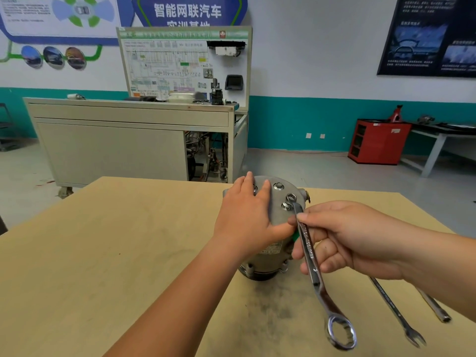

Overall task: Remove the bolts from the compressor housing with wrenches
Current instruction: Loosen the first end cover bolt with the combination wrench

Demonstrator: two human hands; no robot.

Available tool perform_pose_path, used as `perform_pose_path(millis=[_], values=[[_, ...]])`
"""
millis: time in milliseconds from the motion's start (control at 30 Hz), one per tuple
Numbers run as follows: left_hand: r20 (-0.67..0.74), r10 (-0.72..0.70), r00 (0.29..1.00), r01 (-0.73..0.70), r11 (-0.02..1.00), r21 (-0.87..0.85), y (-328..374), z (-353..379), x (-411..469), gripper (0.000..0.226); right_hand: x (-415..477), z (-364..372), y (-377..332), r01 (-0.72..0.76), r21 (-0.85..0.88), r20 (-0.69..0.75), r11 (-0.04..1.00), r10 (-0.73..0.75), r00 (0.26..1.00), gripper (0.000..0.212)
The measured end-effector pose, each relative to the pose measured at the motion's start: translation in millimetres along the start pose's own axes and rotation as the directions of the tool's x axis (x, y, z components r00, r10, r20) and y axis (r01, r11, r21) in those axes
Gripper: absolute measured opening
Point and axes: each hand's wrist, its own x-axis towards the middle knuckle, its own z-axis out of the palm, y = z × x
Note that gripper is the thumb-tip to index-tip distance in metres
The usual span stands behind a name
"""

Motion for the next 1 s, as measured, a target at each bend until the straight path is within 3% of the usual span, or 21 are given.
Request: perform_pose_path(millis=[267, 333, 400, 467, 533, 600, 633, 700, 767, 867, 1000], values=[[0.005, 0.01, 1.0, -0.01, 1.0, 0.017, -1, 2, 3, 0.103, 2, -5, 0, -0.041, -0.088, 0.084, 0.995, 0.048, 0.995, 0.027], [-0.001, 0.0, 1.0, 0.0, 1.0, 0.009, 0, 1, 1, 0.109, 1, -10, -3, -0.066, -0.203, 0.1, 0.977, 0.088, 0.991, 0.028], [-0.013, -0.006, 1.0, 0.006, 1.0, -0.015, 0, 0, 0, 0.106, 1, -22, -12, -0.073, -0.437, 0.077, 0.897, 0.118, 0.99, 0.03], [-0.016, -0.007, 1.0, 0.006, 1.0, -0.026, -2, 1, -1, 0.102, 3, -38, -26, -0.078, -0.715, 0.021, 0.695, 0.133, 0.991, 0.032], [-0.012, 0.002, 1.0, -0.002, 1.0, -0.024, -4, 2, -1, 0.096, 10, -53, -41, -0.06, -0.928, -0.03, 0.369, 0.087, 0.996, 0.035], [-0.009, 0.005, 1.0, -0.005, 1.0, -0.023, -5, 3, 0, 0.094, 22, -65, -50, -0.039, -0.999, -0.04, 0.033, -0.018, 0.999, 0.036], [-0.008, 0.005, 1.0, -0.005, 1.0, -0.023, -4, 4, 0, 0.094, 29, -70, -52, -0.03, -0.997, -0.025, -0.068, -0.071, 0.997, 0.035], [-0.008, 0.008, 1.0, -0.009, 1.0, -0.021, -4, 4, 1, 0.093, 41, -78, -52, 0.016, -0.989, 0.038, -0.149, -0.149, 0.988, 0.036], [-0.013, 0.013, 1.0, -0.014, 1.0, -0.022, -6, 3, 1, 0.092, 50, -84, -49, 0.098, -0.987, 0.123, -0.126, -0.213, 0.969, 0.034], [-0.007, 0.01, 1.0, -0.011, 1.0, -0.028, -7, 3, 0, 0.093, 55, -90, -46, 0.193, -0.981, 0.189, -0.013, -0.272, 0.944, 0.024], [-0.005, 0.005, 1.0, -0.005, 0.999, -0.044, -8, 3, -1, 0.092, 48, -99, -55, 0.099, -0.959, 0.022, 0.266, -0.279, 0.96, 0.018]])
